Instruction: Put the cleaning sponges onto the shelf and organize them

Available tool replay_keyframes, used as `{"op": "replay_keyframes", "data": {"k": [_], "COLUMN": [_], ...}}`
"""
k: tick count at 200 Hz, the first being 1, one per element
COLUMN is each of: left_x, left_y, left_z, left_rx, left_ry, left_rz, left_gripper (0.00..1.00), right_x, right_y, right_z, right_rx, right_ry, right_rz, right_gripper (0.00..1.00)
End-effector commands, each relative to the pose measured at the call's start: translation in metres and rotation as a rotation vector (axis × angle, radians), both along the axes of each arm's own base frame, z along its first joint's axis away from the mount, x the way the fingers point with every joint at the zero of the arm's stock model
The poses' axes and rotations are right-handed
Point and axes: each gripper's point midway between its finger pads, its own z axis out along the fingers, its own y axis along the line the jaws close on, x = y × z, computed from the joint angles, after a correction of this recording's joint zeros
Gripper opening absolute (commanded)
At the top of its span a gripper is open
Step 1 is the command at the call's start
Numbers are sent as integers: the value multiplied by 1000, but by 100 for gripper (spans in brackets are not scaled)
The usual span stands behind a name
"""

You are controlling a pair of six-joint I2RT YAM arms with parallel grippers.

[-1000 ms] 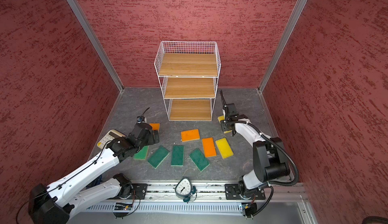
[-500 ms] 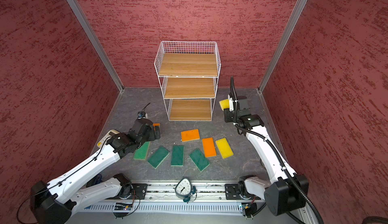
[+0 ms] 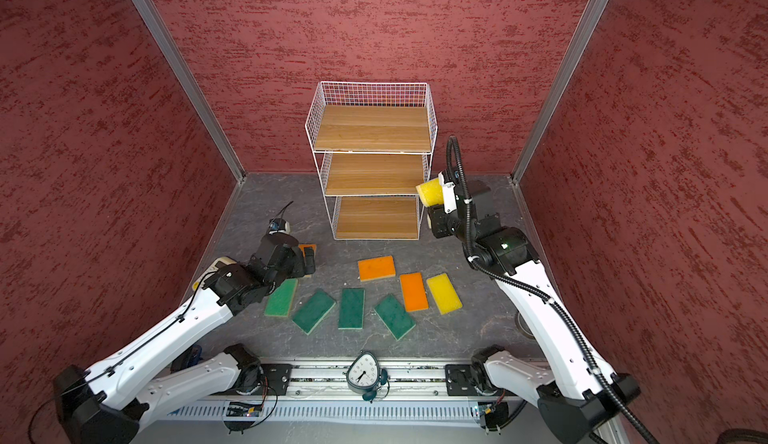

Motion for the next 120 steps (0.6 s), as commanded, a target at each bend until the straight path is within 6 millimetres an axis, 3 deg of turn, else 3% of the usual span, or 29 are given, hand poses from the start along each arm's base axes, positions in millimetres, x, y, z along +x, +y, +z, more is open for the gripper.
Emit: {"op": "replay_keyframes", "data": {"k": [1,60,83,120], "left_x": [4,13,14,13], "left_y": [-1,-7,-8,-9], "left_z": [26,59,69,80], "left_rx": [-6,-10,-20,-52], "left_ry": [-62,-129,-144,-174], "left_rz": [-7,-36,-42,-44], "left_gripper": [99,99,99,99], "right_x": [-9,-15,-2,30], "right_y": [13,59,66,76], "right_z": [32,117,144,170], "right_rx": [28,144,189,256], "right_ry": [-72,-245,-295,-362], "right_rz": [42,215,201,134], "right_gripper": [51,49,48,48]}}
